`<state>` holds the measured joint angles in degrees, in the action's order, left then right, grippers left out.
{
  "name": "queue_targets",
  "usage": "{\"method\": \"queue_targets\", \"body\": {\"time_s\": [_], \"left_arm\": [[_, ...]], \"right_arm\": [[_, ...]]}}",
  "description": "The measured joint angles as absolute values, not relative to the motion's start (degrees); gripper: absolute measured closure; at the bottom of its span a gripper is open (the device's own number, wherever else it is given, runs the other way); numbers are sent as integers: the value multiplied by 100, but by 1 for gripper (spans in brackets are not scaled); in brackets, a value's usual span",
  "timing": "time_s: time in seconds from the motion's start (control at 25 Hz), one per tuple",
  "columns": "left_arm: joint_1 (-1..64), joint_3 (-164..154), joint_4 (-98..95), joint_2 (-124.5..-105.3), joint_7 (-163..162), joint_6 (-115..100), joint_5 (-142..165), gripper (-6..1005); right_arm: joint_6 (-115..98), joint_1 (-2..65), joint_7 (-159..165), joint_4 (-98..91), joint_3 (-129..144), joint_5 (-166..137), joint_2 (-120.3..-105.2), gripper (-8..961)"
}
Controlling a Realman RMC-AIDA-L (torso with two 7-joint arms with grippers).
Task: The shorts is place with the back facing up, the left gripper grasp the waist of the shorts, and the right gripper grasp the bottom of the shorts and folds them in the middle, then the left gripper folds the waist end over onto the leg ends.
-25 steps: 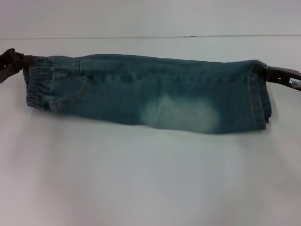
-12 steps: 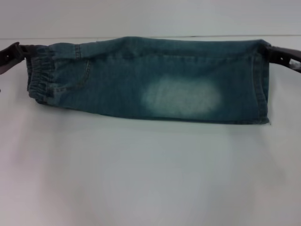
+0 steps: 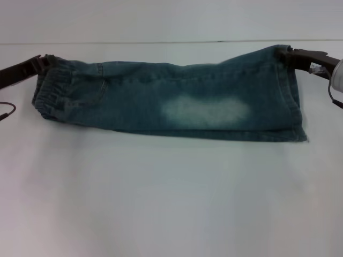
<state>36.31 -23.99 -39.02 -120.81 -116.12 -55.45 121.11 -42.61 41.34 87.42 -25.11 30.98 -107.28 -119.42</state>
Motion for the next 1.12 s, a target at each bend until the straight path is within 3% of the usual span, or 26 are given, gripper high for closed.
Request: {"method": "queue_targets", "body": {"time_s": [0.16, 0.36, 0.8, 1.0, 1.12], "left_arm": [[3631, -2395, -3913, -12146, -11445, -5308, 12110, 838], [3588, -2383, -3906, -12122, -11220, -5257, 11934, 790], [3462, -2399, -3942, -12076, -11026, -5467, 11676, 316], [3352, -2399, -3973, -11896, -11094, -5987, 11731, 128], [3248, -2400, -4059, -11753, -11520, -6346, 11910, 98]], "right_arm": [[-4222, 4140, 8755, -2460, 3197, -10727, -11943, 836], [-4223, 4105, 8766, -2377, 3197, -10724, -11942, 598], [-4193, 3871, 9030, -2367, 3351, -10783, -11817, 123], [-4957, 3693, 9260, -2555, 3300, -10732, -11701, 7], [-6226, 3492, 9433, -2951, 3261, -10660, -11626, 7]]}}
